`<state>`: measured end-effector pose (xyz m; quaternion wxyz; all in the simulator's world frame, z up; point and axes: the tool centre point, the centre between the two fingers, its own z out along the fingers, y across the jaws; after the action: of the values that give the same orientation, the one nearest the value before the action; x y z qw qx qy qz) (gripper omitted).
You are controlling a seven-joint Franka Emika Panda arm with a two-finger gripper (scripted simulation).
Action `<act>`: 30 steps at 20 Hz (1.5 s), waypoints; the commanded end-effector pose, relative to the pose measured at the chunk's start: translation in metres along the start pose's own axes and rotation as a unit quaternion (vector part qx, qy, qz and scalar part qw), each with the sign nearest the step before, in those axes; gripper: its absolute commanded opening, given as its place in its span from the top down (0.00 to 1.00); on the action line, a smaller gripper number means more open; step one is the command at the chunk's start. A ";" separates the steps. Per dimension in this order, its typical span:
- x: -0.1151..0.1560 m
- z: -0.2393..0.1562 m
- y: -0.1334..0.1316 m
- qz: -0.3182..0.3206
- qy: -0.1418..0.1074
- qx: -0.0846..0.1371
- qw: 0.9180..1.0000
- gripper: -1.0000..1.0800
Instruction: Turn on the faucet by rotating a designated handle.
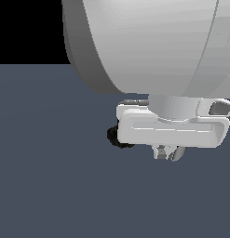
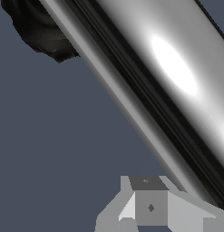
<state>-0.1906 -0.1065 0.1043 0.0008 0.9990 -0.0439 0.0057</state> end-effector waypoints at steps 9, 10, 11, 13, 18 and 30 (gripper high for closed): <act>0.028 0.001 0.026 0.001 -0.001 0.000 1.000 1.00; 0.031 0.001 0.029 0.001 -0.001 0.000 1.000 1.00; 0.033 0.002 0.032 0.002 -0.001 0.000 1.000 1.00; 0.039 0.002 0.037 0.002 -0.001 0.000 1.000 1.00; 0.052 0.003 0.050 0.003 -0.002 0.000 1.000 1.00; 0.084 0.004 0.082 0.006 -0.004 0.000 1.000 1.00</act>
<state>-0.1203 -0.1942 0.1044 0.0007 0.9986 -0.0533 0.0036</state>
